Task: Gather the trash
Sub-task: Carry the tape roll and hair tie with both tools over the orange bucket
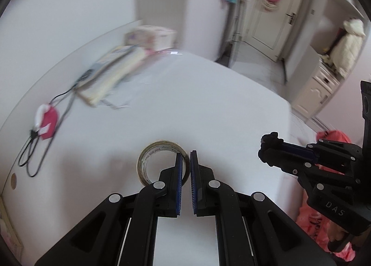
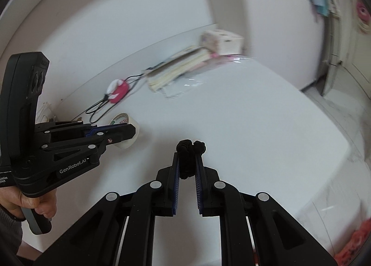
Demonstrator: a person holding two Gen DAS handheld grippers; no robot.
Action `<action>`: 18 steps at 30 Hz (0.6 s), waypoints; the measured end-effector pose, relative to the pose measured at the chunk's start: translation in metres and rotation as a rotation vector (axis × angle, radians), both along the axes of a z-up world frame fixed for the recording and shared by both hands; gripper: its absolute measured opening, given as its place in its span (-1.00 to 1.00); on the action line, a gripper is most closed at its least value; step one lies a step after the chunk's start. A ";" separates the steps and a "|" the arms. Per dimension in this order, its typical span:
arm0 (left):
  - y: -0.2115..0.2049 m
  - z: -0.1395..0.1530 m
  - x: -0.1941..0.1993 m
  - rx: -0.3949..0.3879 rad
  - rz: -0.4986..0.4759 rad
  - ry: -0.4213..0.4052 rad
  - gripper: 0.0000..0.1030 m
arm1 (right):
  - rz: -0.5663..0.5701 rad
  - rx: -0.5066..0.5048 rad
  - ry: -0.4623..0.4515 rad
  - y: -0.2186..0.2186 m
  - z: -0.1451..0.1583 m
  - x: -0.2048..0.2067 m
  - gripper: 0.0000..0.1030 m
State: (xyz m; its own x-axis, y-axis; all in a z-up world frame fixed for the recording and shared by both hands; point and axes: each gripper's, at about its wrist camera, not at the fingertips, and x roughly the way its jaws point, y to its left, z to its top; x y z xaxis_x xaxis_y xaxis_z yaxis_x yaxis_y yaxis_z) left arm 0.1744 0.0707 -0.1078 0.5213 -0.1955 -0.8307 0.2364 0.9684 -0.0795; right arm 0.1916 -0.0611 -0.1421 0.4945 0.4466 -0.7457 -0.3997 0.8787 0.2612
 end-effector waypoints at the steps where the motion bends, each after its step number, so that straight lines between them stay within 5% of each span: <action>1: -0.015 0.001 -0.004 -0.003 -0.022 -0.001 -0.84 | -0.024 -0.003 -0.001 -0.017 0.002 -0.007 -0.75; 9: -0.123 -0.005 -0.025 -0.025 -0.218 0.019 -0.84 | -0.213 -0.013 0.025 -0.135 -0.002 -0.057 -0.75; 18: -0.228 -0.056 -0.033 -0.029 -0.452 0.132 -0.84 | -0.437 -0.013 0.146 -0.239 -0.050 -0.106 -0.75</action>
